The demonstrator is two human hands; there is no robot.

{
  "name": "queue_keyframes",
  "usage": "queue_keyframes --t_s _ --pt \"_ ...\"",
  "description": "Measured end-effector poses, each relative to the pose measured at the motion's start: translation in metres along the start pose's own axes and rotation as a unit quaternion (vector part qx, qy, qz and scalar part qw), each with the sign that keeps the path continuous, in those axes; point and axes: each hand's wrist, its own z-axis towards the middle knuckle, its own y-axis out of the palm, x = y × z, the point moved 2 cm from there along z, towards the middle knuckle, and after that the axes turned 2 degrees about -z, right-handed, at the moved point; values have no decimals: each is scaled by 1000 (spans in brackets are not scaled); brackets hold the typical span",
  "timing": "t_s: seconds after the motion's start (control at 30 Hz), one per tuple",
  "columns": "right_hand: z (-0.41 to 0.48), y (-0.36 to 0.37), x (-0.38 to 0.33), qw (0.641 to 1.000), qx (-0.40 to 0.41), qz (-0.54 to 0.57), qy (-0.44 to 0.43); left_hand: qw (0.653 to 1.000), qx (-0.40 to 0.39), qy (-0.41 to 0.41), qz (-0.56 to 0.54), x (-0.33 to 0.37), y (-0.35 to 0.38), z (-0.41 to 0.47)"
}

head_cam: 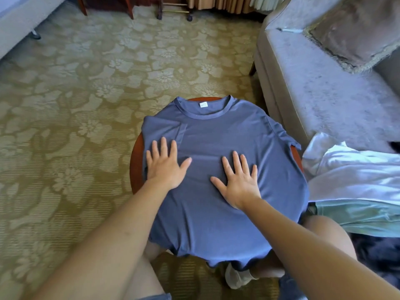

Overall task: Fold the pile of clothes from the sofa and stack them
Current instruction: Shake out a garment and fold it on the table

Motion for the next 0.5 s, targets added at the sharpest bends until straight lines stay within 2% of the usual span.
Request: queue_keyframes --t_s 0.07,0.2,0.33,0.43,0.5 --pt "-9 2 -6 1000 3 13 7 999 21 21 22 -14 -2 4" --pt "-39 -1 -29 999 6 51 -14 996 15 73 58 -32 -8 5" --pt "-10 -28 4 989 96 96 61 995 6 80 55 -40 -12 -4" --pt "15 -32 57 988 57 94 107 999 11 40 27 -29 -21 -2" --pt "18 -22 85 991 10 98 93 999 25 17 34 -14 -26 -1"
